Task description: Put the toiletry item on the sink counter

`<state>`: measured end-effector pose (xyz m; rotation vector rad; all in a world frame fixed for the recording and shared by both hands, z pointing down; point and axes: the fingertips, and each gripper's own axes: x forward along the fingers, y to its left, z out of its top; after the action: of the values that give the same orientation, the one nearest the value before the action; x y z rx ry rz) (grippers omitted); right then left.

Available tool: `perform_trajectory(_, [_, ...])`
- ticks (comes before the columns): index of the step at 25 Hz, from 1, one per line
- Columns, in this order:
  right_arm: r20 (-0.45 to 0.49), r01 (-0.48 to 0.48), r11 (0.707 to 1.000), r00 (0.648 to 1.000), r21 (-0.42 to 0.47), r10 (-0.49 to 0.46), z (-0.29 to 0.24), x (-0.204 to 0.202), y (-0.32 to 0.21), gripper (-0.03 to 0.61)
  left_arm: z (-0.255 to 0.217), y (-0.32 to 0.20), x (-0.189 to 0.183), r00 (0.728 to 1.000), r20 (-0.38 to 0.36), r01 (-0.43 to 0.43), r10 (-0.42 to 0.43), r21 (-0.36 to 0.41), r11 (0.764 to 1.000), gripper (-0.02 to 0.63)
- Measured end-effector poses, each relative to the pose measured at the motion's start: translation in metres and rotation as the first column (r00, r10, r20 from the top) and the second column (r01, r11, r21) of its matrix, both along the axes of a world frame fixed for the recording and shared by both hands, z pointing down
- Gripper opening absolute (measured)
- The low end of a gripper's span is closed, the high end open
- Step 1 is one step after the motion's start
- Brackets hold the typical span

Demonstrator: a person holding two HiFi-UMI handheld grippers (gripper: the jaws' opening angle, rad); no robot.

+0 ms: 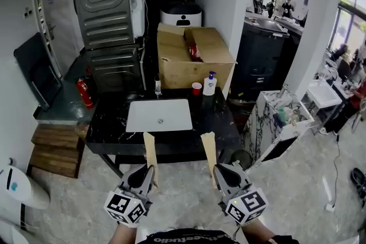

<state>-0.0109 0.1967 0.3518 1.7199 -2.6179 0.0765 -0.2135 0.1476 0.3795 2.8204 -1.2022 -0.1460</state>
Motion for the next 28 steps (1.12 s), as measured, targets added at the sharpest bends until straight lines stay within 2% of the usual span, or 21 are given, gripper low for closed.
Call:
perform_trajectory(6, [-0.003, -0.026, 0.999, 1.0, -0.024, 0.026, 0.004, 0.005, -0.001, 0.041, 0.0, 0.0, 0.002, 1.0, -0.002, -0.004, 0.004, -0.001, 1.0, 0.043])
perform_trajectory(28, [0.031, 0.002, 0.999, 1.0, -0.043, -0.001, 0.01, 0.049, 0.005, 0.041, 0.002, 0.004, 0.049, 1.0, 0.023, 0.002, -0.002, -0.003, 1.0, 0.043])
